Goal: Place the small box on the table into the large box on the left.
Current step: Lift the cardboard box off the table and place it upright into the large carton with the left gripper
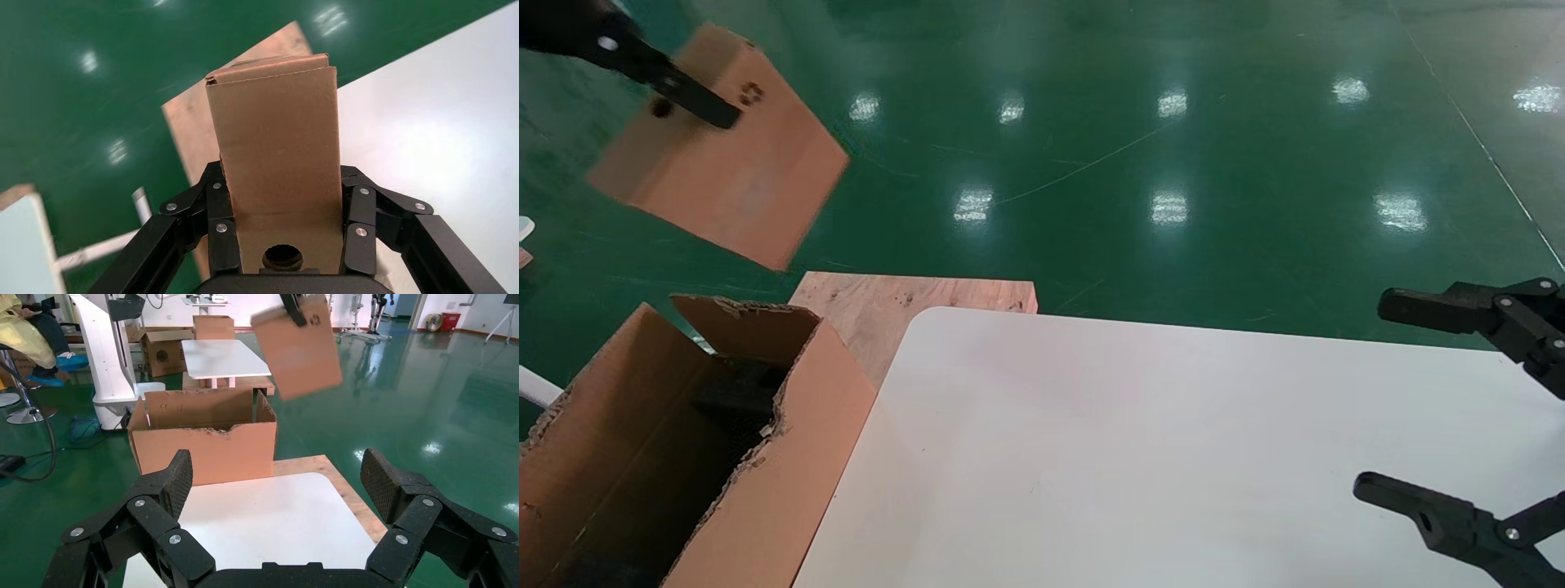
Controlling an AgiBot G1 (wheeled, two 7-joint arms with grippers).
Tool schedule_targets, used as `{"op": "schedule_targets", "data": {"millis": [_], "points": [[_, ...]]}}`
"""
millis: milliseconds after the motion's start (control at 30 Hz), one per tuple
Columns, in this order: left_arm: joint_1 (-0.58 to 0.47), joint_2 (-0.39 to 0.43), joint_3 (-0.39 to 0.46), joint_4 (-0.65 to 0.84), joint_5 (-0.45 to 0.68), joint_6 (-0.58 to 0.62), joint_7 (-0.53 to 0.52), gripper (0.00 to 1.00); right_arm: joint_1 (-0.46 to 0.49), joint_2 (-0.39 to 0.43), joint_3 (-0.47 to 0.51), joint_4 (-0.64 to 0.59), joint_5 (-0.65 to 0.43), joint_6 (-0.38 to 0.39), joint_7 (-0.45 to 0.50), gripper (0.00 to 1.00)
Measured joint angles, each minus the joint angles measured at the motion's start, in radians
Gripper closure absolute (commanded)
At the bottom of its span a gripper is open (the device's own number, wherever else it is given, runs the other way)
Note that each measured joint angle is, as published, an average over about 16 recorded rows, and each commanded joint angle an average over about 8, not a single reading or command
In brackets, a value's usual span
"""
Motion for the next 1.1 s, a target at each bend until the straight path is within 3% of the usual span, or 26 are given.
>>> {"op": "schedule_targets", "data": {"millis": [267,700,1100], "points": [[-0.096,-0.117,0.124,-0.132,-0.004,0.034,-0.137,1.0,0.0,0.0,0.0,0.0,0.0,0.0,0.0,0.0],[-0.192,-0.418,0.379,-0.499,-0.072,0.024,-0.421,1.0,0.0,0.0,0.0,0.0,0.0,0.0,0.0,0.0],[-0.224,-0.588,0.451,-0.603,-0.038,0.013,-0.451,1.0,0.0,0.0,0.0,0.0,0.0,0.0,0.0,0.0]]}}
